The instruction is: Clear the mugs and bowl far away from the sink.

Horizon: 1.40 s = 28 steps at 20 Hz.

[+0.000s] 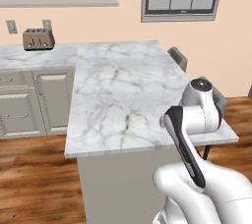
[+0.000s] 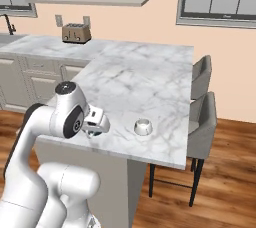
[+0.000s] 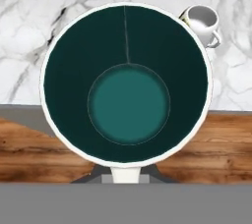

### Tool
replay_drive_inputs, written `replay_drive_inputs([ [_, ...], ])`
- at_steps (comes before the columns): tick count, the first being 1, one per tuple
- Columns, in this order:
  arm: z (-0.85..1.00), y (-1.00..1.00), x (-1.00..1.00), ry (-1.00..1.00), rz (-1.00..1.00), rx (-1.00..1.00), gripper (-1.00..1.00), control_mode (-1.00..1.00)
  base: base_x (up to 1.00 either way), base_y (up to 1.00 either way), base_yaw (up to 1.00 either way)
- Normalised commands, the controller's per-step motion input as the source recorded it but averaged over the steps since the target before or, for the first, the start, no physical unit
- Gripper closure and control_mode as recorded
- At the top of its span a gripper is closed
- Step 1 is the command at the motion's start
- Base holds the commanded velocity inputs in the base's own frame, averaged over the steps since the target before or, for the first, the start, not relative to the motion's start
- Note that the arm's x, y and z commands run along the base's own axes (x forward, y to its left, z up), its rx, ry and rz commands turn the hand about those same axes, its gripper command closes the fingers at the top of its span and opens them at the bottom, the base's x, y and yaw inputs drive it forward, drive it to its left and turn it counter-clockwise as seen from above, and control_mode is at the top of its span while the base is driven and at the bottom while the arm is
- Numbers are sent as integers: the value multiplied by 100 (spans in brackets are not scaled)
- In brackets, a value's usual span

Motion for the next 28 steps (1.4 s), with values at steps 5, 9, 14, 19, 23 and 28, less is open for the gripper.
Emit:
replay_drive_inputs([
  [5,-1,-25,14,3,2,0,100,-100,0,0,0],
  [9,-10,-9,46,12,1,0,100,-100,0,0,0],
  [14,-34,-18,71,11,0,0,100,-100,0,0,0],
  [19,-42,-33,58,8,0,0,100,-100,0,0,0],
  [23,-47,-26,47,13,0,0,100,-100,0,0,0],
  [28,-45,-7,36,6,0,0,100,-100,0,0,0],
])
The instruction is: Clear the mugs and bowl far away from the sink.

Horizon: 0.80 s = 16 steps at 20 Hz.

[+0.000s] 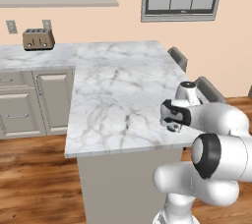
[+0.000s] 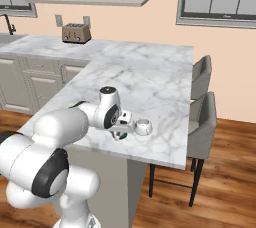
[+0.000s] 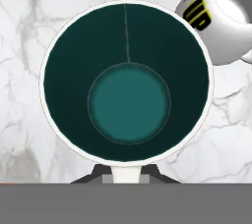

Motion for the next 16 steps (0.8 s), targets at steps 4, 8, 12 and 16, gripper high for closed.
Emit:
replay_drive_inputs([
  [4,-39,0,22,0,0,0,100,-100,0,0,0],
  [8,-37,0,16,-1,0,0,100,-100,0,0,0],
  [12,-39,0,8,-6,0,0,100,-100,0,0,0],
  [16,-32,0,5,-11,1,0,100,-100,0,0,0],
])
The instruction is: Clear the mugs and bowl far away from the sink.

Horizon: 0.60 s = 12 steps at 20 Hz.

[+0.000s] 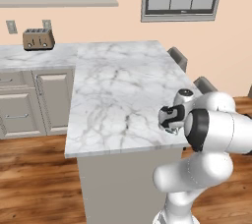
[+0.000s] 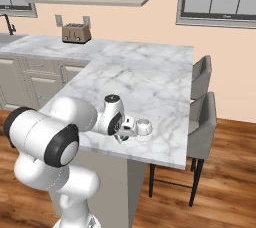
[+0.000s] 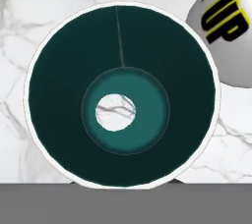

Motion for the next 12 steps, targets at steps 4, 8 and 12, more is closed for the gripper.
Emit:
replay_drive_inputs([
  [4,-16,0,2,-7,1,0,100,-100,0,0,0],
  [8,-9,0,1,0,2,1,-100,-100,0,0,0],
  [12,0,0,0,0,0,0,-100,-100,0,0,0],
])
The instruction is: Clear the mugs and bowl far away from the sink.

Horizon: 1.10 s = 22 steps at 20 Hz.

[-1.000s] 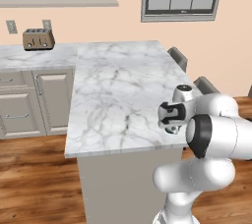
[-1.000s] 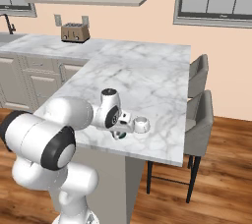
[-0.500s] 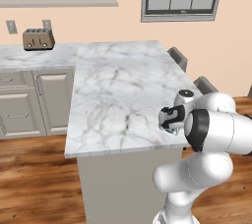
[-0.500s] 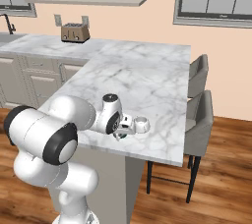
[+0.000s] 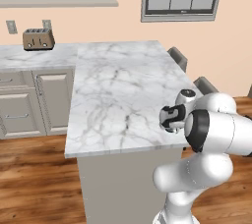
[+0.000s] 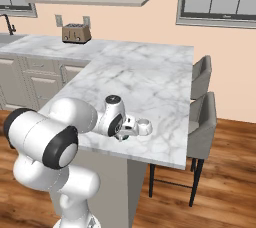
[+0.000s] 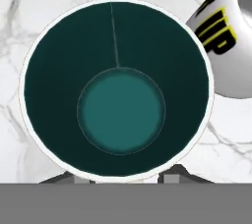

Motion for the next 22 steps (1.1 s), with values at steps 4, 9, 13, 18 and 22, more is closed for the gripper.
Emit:
replay_drive_inputs([
  [4,0,0,0,1,0,0,-100,-100,0,0,0],
  [9,7,0,0,3,0,-1,-100,-100,0,0,0],
  [13,80,0,-1,10,0,0,-100,-100,0,0,0],
  [18,77,29,-51,13,0,0,-100,-100,0,0,0],
  [22,21,62,-75,15,-12,0,-100,-100,0,0,0],
])
